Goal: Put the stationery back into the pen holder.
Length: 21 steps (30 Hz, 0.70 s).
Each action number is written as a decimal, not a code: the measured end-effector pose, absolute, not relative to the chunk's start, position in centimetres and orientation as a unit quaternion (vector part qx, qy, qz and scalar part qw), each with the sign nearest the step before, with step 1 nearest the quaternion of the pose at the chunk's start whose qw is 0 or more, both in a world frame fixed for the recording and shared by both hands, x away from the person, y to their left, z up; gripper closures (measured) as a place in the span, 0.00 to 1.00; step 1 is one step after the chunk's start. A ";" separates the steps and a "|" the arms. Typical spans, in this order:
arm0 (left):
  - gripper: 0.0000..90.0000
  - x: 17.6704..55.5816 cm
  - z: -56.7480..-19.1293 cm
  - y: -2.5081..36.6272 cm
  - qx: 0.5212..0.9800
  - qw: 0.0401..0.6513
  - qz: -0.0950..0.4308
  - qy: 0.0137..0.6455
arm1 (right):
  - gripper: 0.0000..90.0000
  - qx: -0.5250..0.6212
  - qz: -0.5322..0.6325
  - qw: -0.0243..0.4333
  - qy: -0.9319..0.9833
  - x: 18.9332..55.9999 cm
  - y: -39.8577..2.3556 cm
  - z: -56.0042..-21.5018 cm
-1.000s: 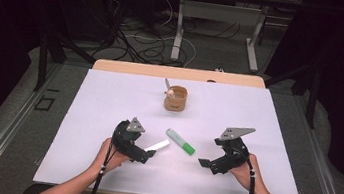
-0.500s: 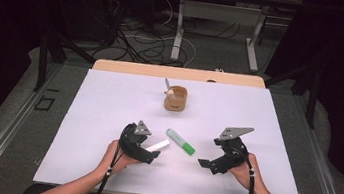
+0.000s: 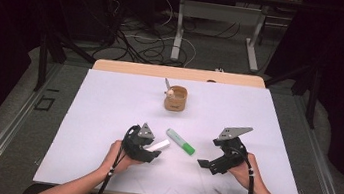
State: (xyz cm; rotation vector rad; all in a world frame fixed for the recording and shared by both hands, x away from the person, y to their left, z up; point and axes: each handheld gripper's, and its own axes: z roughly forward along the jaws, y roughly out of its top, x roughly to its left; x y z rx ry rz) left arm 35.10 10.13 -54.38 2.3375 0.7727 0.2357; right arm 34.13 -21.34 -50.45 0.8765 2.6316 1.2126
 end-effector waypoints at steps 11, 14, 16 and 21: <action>0.70 35.7 -55.0 10.2 0.899 0.319 0.083 0.287 | 0.00 0.288 0.398 0.049 0.869 34.3 -21.1 -50.6; 0.73 35.9 -55.0 10.3 0.902 0.316 0.088 0.281 | 0.00 0.287 0.400 0.051 0.869 34.2 -21.1 -50.7; 0.74 35.9 -55.0 10.2 0.902 0.318 0.085 0.281 | 0.00 0.289 0.397 0.049 0.870 34.2 -21.0 -50.6; 0.75 35.9 -55.1 10.3 0.905 0.319 0.087 0.268 | 0.00 0.285 0.391 0.049 0.874 34.1 -21.1 -50.7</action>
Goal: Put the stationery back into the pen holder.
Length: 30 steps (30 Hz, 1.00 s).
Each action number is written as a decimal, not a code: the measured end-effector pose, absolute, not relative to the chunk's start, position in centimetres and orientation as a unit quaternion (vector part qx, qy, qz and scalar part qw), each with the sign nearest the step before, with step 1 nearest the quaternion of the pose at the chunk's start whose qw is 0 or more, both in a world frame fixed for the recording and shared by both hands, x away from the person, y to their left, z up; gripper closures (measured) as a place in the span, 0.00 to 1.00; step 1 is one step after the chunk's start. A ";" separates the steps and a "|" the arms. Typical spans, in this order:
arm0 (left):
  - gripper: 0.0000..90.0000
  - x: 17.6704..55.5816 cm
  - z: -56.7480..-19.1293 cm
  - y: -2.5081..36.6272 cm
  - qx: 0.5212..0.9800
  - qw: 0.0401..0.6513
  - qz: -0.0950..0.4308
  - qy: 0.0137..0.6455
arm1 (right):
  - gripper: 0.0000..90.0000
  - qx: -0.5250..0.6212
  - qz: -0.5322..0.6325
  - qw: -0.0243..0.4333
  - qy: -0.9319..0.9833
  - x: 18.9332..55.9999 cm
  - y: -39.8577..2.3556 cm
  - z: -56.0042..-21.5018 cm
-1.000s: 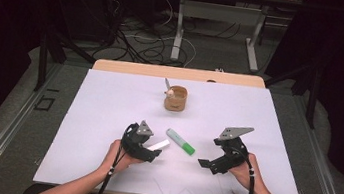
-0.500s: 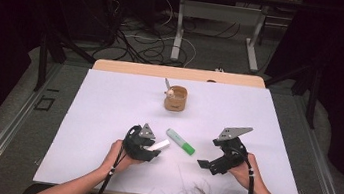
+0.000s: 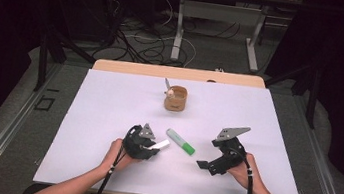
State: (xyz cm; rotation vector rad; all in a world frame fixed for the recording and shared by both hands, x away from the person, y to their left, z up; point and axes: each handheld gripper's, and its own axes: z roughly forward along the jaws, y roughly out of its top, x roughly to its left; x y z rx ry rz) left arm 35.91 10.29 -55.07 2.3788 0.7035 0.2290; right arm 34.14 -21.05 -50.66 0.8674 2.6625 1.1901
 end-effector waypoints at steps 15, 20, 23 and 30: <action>0.76 35.8 -54.2 10.5 0.904 0.332 0.088 0.253 | 0.00 0.263 0.395 0.067 0.878 34.2 -20.8 -51.0; 0.76 35.8 -53.4 10.9 0.908 0.328 0.082 0.247 | 0.00 0.257 0.389 0.073 0.882 34.3 -20.6 -50.9; 0.75 35.8 -53.2 11.1 0.908 0.331 0.089 0.243 | 0.00 0.243 0.378 0.073 0.890 34.2 -20.3 -51.1; 0.76 35.8 -52.8 11.2 0.917 0.318 0.079 0.229 | 0.00 0.222 0.376 0.069 0.897 34.0 -19.4 -50.6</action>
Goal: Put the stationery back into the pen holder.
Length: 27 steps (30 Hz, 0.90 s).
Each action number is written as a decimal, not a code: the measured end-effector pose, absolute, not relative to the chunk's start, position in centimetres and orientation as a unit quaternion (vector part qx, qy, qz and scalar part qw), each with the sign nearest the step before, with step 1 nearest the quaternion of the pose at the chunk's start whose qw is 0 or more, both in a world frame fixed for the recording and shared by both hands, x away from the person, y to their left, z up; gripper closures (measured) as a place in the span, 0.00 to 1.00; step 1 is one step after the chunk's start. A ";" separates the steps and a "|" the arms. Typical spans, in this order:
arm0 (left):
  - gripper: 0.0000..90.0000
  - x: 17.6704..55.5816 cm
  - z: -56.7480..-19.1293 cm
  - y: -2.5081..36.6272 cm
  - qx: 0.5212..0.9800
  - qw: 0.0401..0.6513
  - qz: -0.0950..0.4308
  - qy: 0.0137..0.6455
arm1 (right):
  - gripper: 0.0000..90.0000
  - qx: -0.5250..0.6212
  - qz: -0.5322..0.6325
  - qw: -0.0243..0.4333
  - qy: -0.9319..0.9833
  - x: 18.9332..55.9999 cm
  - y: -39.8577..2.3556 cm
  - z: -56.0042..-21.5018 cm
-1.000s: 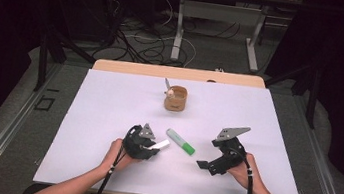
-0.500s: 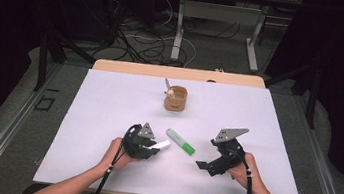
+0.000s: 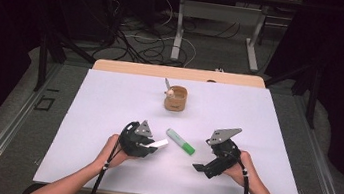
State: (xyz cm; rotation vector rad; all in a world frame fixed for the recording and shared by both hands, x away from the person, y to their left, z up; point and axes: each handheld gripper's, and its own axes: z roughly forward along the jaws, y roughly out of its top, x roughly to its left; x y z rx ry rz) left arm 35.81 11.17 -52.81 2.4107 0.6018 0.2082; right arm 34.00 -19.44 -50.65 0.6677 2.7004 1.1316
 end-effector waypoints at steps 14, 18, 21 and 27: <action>0.76 36.0 -52.6 10.6 0.917 0.314 0.085 0.232 | 0.00 0.199 0.357 0.090 0.908 34.4 -18.8 -50.4; 0.76 36.2 -52.1 10.4 0.916 0.313 0.090 0.235 | 0.00 0.194 0.354 0.101 0.909 34.4 -18.5 -50.2; 0.76 36.4 -51.7 10.2 0.917 0.308 0.093 0.235 | 0.00 0.190 0.353 0.106 0.910 34.6 -18.2 -50.2; 0.76 37.1 -50.8 9.8 0.914 0.309 0.092 0.248 | 0.02 0.181 0.352 0.126 0.910 35.0 -17.6 -50.1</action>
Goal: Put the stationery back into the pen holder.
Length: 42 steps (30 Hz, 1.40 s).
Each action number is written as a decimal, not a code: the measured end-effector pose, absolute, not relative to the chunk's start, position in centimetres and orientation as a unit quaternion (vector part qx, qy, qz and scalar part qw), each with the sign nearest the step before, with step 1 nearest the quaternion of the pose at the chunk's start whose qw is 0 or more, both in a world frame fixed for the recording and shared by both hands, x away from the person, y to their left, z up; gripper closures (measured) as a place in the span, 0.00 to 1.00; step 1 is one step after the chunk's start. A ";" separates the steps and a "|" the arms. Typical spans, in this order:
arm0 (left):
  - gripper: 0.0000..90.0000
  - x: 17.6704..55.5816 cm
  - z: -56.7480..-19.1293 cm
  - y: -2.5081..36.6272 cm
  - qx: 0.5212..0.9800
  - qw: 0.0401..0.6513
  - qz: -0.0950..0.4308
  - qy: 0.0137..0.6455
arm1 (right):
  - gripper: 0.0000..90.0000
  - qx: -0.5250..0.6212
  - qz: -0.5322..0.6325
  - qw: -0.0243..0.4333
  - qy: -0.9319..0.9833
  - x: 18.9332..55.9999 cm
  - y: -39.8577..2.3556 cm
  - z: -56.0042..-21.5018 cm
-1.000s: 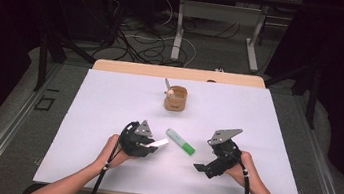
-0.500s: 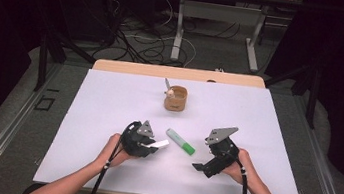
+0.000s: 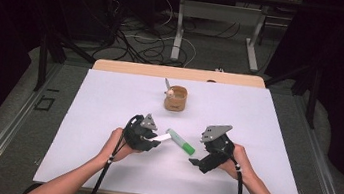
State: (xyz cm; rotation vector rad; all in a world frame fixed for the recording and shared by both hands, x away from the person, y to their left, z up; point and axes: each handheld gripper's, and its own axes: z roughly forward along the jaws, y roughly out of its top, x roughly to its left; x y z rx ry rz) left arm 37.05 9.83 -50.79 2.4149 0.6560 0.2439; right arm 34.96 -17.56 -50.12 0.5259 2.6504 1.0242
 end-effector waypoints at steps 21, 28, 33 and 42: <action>0.76 41.4 -49.3 7.7 0.938 0.269 0.097 0.194 | 0.18 0.128 0.342 0.199 0.909 38.2 -15.4 -49.9; 0.76 41.8 -48.8 6.7 0.951 0.251 0.111 0.144 | 0.32 0.104 0.342 0.203 0.912 39.6 -14.5 -50.0; 0.76 42.2 -48.5 6.0 0.958 0.237 0.115 0.114 | 0.43 0.080 0.343 0.198 0.915 40.7 -14.0 -50.2; 0.75 42.7 -48.3 5.4 0.963 0.232 0.114 0.072 | 0.59 0.025 0.329 0.190 0.925 41.8 -12.9 -50.1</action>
